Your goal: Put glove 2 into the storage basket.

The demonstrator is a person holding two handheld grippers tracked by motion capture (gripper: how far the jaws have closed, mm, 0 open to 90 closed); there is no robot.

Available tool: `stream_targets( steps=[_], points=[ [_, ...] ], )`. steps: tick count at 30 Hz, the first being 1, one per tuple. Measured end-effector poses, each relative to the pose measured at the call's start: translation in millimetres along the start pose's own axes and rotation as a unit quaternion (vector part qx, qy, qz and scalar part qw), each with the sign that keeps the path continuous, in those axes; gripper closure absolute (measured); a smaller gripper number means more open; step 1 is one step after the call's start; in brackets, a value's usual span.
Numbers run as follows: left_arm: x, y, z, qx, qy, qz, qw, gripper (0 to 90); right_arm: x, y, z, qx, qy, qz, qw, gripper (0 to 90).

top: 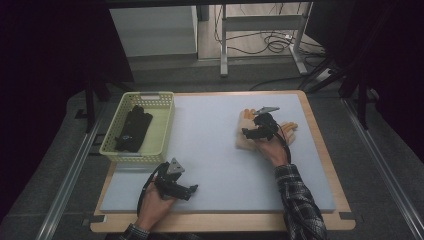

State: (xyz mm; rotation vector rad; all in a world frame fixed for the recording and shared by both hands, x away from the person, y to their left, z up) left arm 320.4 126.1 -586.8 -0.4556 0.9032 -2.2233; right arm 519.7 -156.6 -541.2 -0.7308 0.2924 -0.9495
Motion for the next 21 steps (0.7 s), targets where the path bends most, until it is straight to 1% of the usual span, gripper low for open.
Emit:
stream_targets(
  steps=[2,4,8,9,11,12,13,16,19,21],
  points=[
    [0.0,0.0,0.0,0.000,0.000,0.000,1.0000,1.0,0.2,7.0,0.2,-0.009,-0.005,-0.002,0.9999,22.7],
    [0.0,0.0,0.0,0.000,0.000,0.000,1.0000,1.0,-0.3,11.6,0.8,-0.015,-0.003,0.000,0.9999,22.0],
    [0.1,0.0,0.0,0.000,0.000,0.000,1.0000,1.0,-3.0,21.6,0.4,-0.035,-0.013,0.001,0.9993,22.4],
    [0.1,0.0,0.0,0.000,0.000,0.000,1.0000,1.0,-4.4,23.6,-0.7,-0.041,-0.015,0.006,0.9990,27.5],
    [0.1,0.0,0.0,0.000,0.000,0.000,1.0000,1.0,-7.4,24.3,-1.3,-0.043,-0.006,0.026,0.9987,39.9],
    [0.1,0.0,0.0,0.000,0.000,0.000,1.0000,1.0,-8.8,23.6,-1.2,-0.044,-0.004,0.030,0.9986,45.5],
    [0.1,-0.1,0.0,0.000,0.000,0.000,1.0000,1.0,-10.3,22.9,-1.0,-0.045,-0.008,0.032,0.9984,49.6],
    [0.1,0.0,0.0,0.000,0.000,0.000,1.0000,1.0,-13.7,21.4,-0.4,-0.049,-0.002,0.032,0.9983,58.7],
    [0.1,0.0,0.0,0.000,0.000,0.000,1.0000,1.0,-14.6,17.9,-0.9,-0.053,0.020,0.038,0.9976,64.4],
    [0.0,0.0,0.0,0.000,0.000,0.000,1.0000,1.0,-16.3,11.7,0.0,-0.043,0.017,0.039,0.9982,66.1]
  ],
)
Point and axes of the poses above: each handheld gripper's, and its own axes: y roughly forward along the jaws, z roughly out of its top, x roughly to its right, the point moved 5 cm from there along y, roughly forward along the jaws, and after that the axes turned 2 degrees about -z, right-handed, at the moved point
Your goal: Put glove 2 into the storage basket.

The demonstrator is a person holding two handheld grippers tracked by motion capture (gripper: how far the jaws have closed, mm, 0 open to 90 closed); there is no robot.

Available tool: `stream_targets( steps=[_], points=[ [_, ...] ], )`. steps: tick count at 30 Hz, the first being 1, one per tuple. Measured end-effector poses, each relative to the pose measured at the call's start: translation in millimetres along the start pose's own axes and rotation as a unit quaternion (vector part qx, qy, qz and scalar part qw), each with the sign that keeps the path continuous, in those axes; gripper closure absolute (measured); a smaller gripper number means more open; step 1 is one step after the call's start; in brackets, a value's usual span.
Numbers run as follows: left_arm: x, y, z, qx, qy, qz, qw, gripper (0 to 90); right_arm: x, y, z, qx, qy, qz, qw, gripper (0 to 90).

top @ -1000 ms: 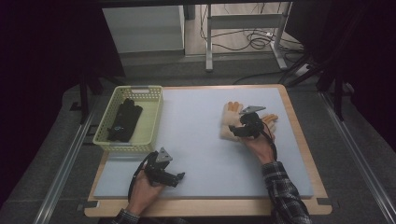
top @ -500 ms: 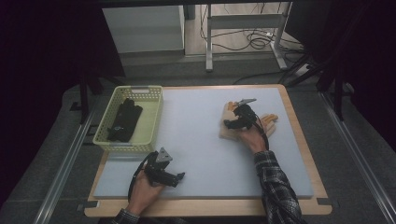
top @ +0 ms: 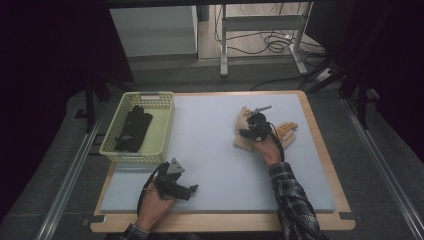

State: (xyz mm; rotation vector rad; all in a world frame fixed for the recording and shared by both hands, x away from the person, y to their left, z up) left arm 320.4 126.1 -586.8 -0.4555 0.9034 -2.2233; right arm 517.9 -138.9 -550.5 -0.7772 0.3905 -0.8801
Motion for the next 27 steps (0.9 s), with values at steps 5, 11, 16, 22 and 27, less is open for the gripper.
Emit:
stream_targets(
  steps=[5,11,16,22,27],
  points=[
    [0.0,-0.1,0.0,0.000,0.000,0.000,1.0000,1.2,-13.9,-22.7,4.0,0.033,-0.002,0.028,0.9991,70.6],
    [0.0,-0.1,0.0,0.000,0.000,0.000,1.0000,1.2,-47.0,-56.4,5.1,0.055,-0.034,0.060,0.9961,71.1],
    [0.0,0.0,0.1,0.001,-0.001,0.001,1.0000,1.2,-77.3,-75.5,-2.6,0.061,-0.048,0.098,0.9921,70.2],
    [-0.1,0.0,0.1,0.001,0.000,0.001,1.0000,1.2,-111.5,-74.9,-25.1,0.047,-0.062,0.125,0.9891,67.4],
    [0.1,0.0,0.0,0.001,-0.001,0.001,1.0000,1.2,-125.7,-58.2,-42.8,0.041,-0.069,0.130,0.9883,46.3]
  ],
)
Point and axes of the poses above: each handheld gripper's, and its own axes: y roughly forward along the jaws, z roughly out of its top, x roughly to its right, the point moved 5 cm from there along y, roughly forward along the jaws, and after that the axes turned 2 degrees about -z, right-handed, at the moved point
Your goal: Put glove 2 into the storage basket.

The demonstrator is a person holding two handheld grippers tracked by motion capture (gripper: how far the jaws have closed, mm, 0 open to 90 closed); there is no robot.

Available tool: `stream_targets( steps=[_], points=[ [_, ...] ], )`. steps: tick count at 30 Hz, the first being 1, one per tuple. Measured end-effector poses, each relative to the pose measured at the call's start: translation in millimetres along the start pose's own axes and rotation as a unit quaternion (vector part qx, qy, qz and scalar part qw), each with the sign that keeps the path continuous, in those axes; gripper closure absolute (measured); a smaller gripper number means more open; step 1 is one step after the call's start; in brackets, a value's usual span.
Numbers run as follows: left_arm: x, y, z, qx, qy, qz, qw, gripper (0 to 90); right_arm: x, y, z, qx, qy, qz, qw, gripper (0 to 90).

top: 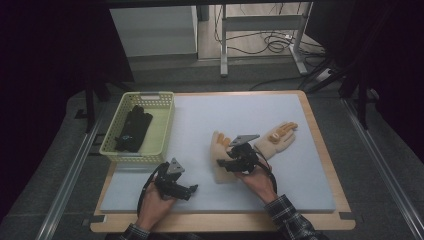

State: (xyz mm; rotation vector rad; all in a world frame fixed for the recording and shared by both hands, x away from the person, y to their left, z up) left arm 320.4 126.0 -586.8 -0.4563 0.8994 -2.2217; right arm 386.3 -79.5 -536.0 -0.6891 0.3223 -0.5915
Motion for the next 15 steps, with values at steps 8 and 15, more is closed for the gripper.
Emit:
stream_targets(
  steps=[8,15],
  points=[
    [-0.2,0.0,0.0,0.000,0.001,0.001,1.0000,1.2,17.2,-22.1,-5.7,0.018,0.008,-0.022,0.9996,51.1],
    [-0.1,0.0,0.0,0.000,0.000,0.000,1.0000,1.2,26.4,-28.9,-29.7,0.004,0.009,-0.036,0.9993,65.6]
  ],
)
Point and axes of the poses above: each handheld gripper's, and its own axes: y roughly forward along the jaws, z roughly out of its top, x roughly to its right, the point moved 5 cm from there along y, roughly forward along the jaws, and after that the axes turned 2 degrees about -z, right-handed, at the moved point
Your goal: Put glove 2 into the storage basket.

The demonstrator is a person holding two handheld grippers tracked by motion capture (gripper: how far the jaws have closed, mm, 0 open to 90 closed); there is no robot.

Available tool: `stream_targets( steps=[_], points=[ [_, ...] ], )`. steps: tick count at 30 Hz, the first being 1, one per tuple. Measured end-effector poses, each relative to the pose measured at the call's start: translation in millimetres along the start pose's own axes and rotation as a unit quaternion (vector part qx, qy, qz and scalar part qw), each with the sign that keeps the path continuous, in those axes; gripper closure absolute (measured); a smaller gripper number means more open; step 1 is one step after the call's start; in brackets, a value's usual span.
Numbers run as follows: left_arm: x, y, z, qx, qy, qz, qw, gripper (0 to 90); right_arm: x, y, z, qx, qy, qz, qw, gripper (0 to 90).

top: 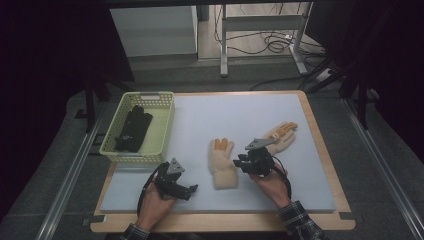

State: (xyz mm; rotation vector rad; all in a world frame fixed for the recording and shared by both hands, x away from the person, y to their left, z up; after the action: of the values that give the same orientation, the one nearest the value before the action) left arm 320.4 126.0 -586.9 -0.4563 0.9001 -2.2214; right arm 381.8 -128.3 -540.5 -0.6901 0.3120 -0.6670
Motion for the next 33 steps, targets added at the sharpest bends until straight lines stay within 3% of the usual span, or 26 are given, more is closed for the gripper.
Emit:
stream_targets(
  steps=[3,9,14,15,16,19,22,24,26,27,29,33],
  points=[
    [0.0,0.0,0.0,0.000,0.000,0.000,1.0000,1.2,-3.3,4.3,-6.9,-0.002,0.001,0.012,0.9999,62.1],
    [0.0,0.0,0.0,0.000,0.000,0.000,1.0000,1.2,0.0,3.5,5.8,0.022,0.001,-0.003,0.9998,64.3],
    [-0.2,-0.2,-0.2,-0.002,0.002,0.000,1.0000,1.2,-4.4,24.8,1.4,-0.016,0.003,0.018,0.9997,62.1],
    [-0.2,-0.3,-0.2,-0.002,0.002,0.000,1.0000,1.2,-7.2,29.0,-2.5,-0.027,0.001,0.019,0.9995,64.5],
    [-0.2,-0.2,-0.2,-0.001,0.002,0.000,1.0000,1.2,-9.4,30.7,-5.3,-0.023,-0.004,0.010,0.9997,72.7],
    [-0.2,-0.3,-0.1,-0.002,0.002,0.000,1.0000,1.2,-14.6,27.9,-6.2,-0.025,-0.002,0.019,0.9995,81.9],
    [-0.2,-0.3,-0.1,-0.002,0.002,0.000,1.0000,1.2,-24.7,12.9,6.4,-0.003,-0.036,0.006,0.9993,82.3],
    [-0.4,-0.1,0.0,-0.001,0.002,0.000,1.0000,1.2,-33.5,-1.2,19.7,0.029,-0.043,0.010,0.9986,79.2],
    [-0.2,-0.1,0.0,-0.001,0.001,0.000,1.0000,1.3,-43.7,-18.8,36.9,0.061,-0.055,0.005,0.9966,69.2],
    [-0.1,-0.1,0.0,-0.001,0.000,0.000,1.0000,1.2,-45.6,-23.9,42.4,0.064,-0.061,-0.003,0.9960,66.7],
    [-0.3,-0.2,0.0,-0.001,0.002,0.000,1.0000,1.2,-42.2,-28.5,47.9,0.066,-0.066,-0.018,0.9955,65.9],
    [-0.4,-0.2,0.0,-0.001,0.002,0.000,1.0000,1.3,-21.5,-22.1,35.8,0.041,-0.033,-0.026,0.9983,66.5]
  ],
)
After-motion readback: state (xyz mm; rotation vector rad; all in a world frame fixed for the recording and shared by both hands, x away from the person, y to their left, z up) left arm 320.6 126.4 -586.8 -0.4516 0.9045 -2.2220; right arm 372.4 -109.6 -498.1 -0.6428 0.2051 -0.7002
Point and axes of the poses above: each handheld gripper's, and its own axes: y roughly forward along the jaws, z roughly out of its top, x roughly to its right, the point moved 5 cm from there along y, roughly forward along the jaws, and after that the axes turned 2 degrees about -z, right-handed, at the moved point
